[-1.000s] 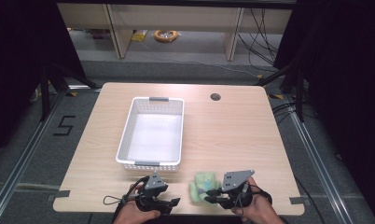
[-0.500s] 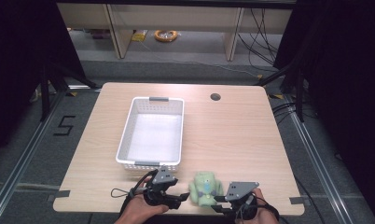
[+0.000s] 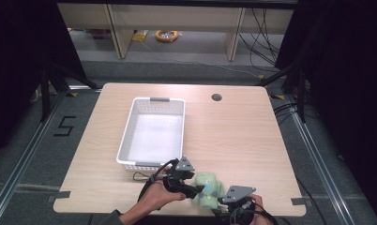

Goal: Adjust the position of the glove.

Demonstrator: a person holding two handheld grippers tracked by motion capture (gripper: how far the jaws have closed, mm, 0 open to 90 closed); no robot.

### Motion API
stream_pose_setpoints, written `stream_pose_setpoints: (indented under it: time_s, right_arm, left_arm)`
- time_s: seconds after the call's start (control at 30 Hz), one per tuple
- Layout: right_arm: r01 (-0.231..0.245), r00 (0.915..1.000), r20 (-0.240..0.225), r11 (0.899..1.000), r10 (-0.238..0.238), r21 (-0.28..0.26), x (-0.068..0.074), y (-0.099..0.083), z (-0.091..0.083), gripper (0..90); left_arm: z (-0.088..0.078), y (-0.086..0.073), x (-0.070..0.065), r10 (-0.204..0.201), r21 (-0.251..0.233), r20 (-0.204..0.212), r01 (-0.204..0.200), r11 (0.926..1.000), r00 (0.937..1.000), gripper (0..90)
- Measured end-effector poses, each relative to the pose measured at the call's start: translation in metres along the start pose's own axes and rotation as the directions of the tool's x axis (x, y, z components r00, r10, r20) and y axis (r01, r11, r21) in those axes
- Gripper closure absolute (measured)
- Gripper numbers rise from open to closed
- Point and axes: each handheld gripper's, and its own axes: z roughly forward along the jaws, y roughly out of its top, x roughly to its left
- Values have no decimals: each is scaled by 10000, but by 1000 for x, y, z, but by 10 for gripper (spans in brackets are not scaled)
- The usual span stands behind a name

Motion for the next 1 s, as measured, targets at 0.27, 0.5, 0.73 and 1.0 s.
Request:
stream_pose_setpoints:
  time_s: [0.27,0.5,0.73,1.0]
  right_arm:
    - [-410,9992,48,9986,408,340,2,0,4,666]
    - [-324,9989,-332,9991,333,284,3,-1,2,849]
    - [160,9992,-365,9999,-159,33,0,1,-3,865]
    - [73,9990,-435,10000,-73,15,-3,1,-8,867]
  left_arm:
    - [10,-2,4,28,180,244,-32,9998,9997,474]
    - [5,-8,7,483,79,96,-484,9988,9988,751]
    - [4,-11,5,572,55,268,-573,9983,9980,895]
    - [-2,-7,5,512,-240,122,-509,9984,9986,885]
